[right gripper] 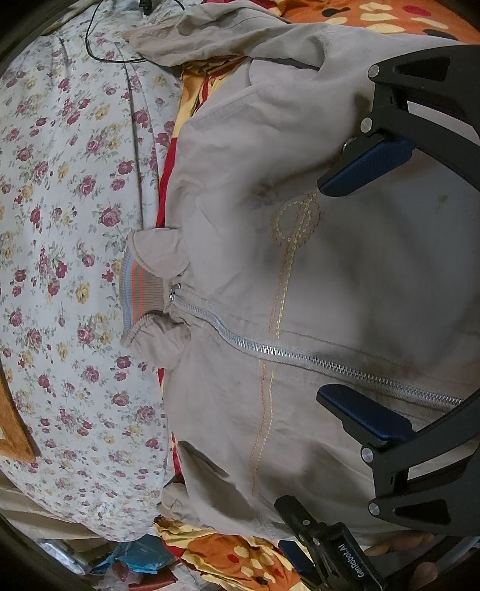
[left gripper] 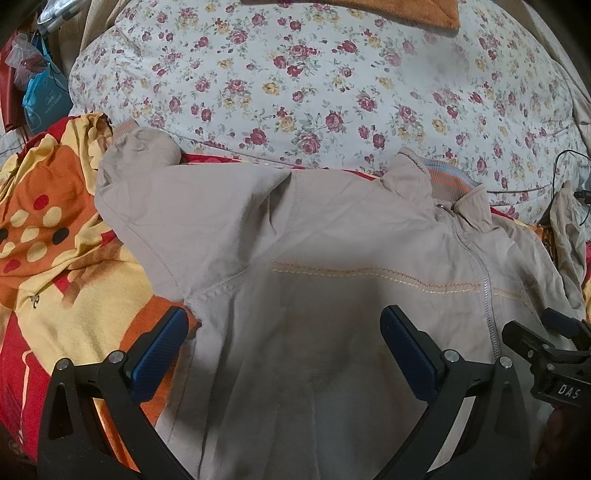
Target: Fold large clothes
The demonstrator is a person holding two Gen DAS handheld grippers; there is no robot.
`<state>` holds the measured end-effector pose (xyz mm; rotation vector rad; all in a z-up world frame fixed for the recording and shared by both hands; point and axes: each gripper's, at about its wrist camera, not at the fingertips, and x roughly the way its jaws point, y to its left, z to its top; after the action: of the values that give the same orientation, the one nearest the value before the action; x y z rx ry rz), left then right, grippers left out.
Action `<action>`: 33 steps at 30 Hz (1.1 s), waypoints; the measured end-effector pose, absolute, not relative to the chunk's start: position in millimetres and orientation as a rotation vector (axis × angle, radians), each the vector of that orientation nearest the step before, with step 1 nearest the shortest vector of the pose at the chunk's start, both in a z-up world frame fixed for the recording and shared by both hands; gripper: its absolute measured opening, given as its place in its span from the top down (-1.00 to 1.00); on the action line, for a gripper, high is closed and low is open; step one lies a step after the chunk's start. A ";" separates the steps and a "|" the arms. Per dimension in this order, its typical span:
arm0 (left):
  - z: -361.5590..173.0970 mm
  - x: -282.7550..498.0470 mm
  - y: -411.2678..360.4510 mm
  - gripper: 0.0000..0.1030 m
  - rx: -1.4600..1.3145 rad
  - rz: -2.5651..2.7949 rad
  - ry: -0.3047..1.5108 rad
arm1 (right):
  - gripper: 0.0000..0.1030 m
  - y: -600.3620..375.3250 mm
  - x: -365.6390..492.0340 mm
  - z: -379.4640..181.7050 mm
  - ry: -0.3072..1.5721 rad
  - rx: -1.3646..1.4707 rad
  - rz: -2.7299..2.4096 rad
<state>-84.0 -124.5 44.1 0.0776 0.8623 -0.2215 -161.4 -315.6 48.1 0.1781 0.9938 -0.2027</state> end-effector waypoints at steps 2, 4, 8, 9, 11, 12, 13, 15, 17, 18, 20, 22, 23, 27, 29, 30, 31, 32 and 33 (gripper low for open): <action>47.3 -84.2 -120.6 -1.00 0.069 -0.228 0.869 | -0.97 -314.7 -161.3 47.2 0.997 0.176 -0.201; 54.4 -81.8 -113.9 -1.00 0.052 -0.246 0.887 | -0.97 -314.5 -161.4 46.9 1.001 0.178 -0.199; 76.7 -69.4 -83.6 -1.00 -0.018 -0.206 0.865 | -0.97 -315.1 -161.6 48.4 0.998 0.182 -0.190; 81.2 -64.0 -72.8 -1.00 -0.034 -0.180 0.857 | -0.97 -315.1 -161.4 48.8 0.999 0.183 -0.186; 84.9 -47.8 -49.4 -1.00 -0.063 -0.117 0.862 | -0.97 -314.4 -161.1 48.6 1.001 0.185 -0.179; 85.5 -38.6 -36.4 -1.00 -0.088 -0.090 0.868 | -0.97 -313.9 -161.2 48.2 1.003 0.187 -0.175; 85.6 -28.0 -21.9 -1.00 -0.119 -0.060 0.867 | -0.97 -313.5 -160.9 47.8 1.006 0.188 -0.172; 83.3 -6.1 2.2 -1.00 -0.165 0.004 0.875 | -0.98 -312.6 -160.7 46.5 1.014 0.191 -0.163; 79.6 19.9 24.2 -1.00 -0.201 0.048 0.881 | -0.98 -312.2 -161.0 44.9 1.021 0.193 -0.157; 77.8 32.7 34.2 -1.00 -0.207 0.077 0.875 | -0.98 -312.2 -160.8 44.1 1.026 0.195 -0.156; 72.0 57.2 52.1 -1.00 -0.211 0.128 0.856 | -0.98 -311.6 -160.3 43.3 1.031 0.196 -0.153; 62.9 83.3 68.7 -1.00 -0.233 0.164 0.858 | -0.99 -310.7 -159.7 42.9 1.035 0.195 -0.151; 57.2 95.7 76.3 -1.00 -0.255 0.176 0.866 | -0.99 -310.5 -159.5 42.5 1.037 0.195 -0.148; 42.3 125.8 94.8 -1.00 -0.332 0.214 0.841 | -0.99 -308.1 -157.4 39.9 1.046 0.184 -0.133; 35.4 134.8 96.3 -0.99 -0.375 0.189 0.813 | -0.99 -307.6 -156.1 38.5 1.050 0.184 -0.126; 31.1 139.7 95.4 -0.90 -0.394 0.167 0.818 | -0.99 -307.6 -155.0 38.0 1.051 0.185 -0.124; 25.1 145.8 95.1 -0.83 -0.413 0.149 0.835 | -0.99 -307.4 -154.8 37.7 1.051 0.186 -0.120; 19.0 151.9 95.4 -0.67 -0.426 0.144 0.861 | -0.99 -307.3 -154.8 37.5 1.058 0.188 -0.123; 14.7 156.4 95.8 -0.29 -0.432 0.141 0.885 | -0.99 -307.6 -154.3 37.0 1.058 0.188 -0.120</action>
<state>156.4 95.8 14.7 -0.4322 0.8853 0.1411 -154.3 -307.6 37.0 0.1879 1.0580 -0.1203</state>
